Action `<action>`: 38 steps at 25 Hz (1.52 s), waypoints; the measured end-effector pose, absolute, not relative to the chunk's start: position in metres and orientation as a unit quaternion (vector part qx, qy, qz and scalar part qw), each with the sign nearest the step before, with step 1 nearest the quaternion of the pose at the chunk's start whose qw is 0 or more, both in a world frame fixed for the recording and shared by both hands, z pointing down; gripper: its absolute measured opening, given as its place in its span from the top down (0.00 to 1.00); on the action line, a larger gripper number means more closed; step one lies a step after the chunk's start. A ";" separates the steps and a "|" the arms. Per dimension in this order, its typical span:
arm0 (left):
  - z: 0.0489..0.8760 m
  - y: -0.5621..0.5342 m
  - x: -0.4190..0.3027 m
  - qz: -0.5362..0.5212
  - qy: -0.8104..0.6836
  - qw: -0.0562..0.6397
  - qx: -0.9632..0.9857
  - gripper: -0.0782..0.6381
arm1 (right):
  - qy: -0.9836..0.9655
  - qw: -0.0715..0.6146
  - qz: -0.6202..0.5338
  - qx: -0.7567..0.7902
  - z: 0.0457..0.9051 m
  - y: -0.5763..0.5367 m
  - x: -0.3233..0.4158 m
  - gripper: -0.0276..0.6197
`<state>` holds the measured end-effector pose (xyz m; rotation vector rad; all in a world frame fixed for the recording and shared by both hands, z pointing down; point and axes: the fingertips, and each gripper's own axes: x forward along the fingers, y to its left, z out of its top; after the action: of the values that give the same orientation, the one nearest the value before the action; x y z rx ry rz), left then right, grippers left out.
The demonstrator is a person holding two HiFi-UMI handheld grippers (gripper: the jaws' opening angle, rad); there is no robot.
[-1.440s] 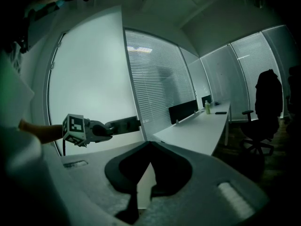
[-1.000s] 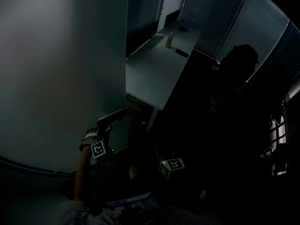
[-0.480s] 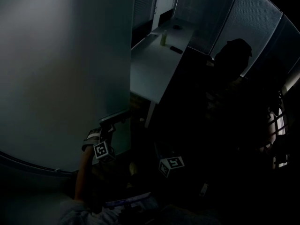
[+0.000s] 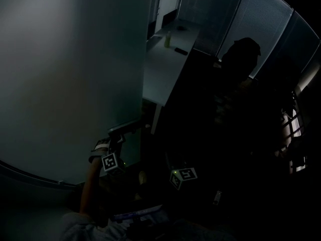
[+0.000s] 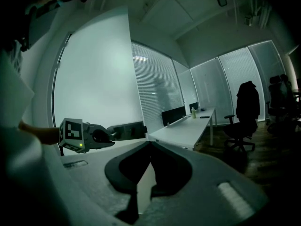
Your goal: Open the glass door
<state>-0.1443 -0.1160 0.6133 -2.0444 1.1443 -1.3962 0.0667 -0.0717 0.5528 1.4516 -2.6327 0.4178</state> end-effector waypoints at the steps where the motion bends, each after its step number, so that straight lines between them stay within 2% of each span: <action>1: 0.613 -0.113 -0.143 -0.501 0.409 0.207 -0.735 0.82 | -0.865 0.053 0.138 0.480 0.553 -0.068 0.067 0.96; 27: 0.610 -0.064 -0.119 -0.492 0.375 0.236 -0.749 0.82 | -0.847 0.052 0.151 0.506 0.563 -0.047 0.092 0.95; 38: 0.617 -0.016 -0.100 -0.491 0.360 0.245 -0.755 0.82 | -0.847 0.046 0.144 0.510 0.554 -0.001 0.102 0.96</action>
<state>-0.0999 -0.0164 0.6172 -2.0602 0.9839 -1.3391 0.1024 -0.0011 0.5541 1.5566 -2.5860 0.4401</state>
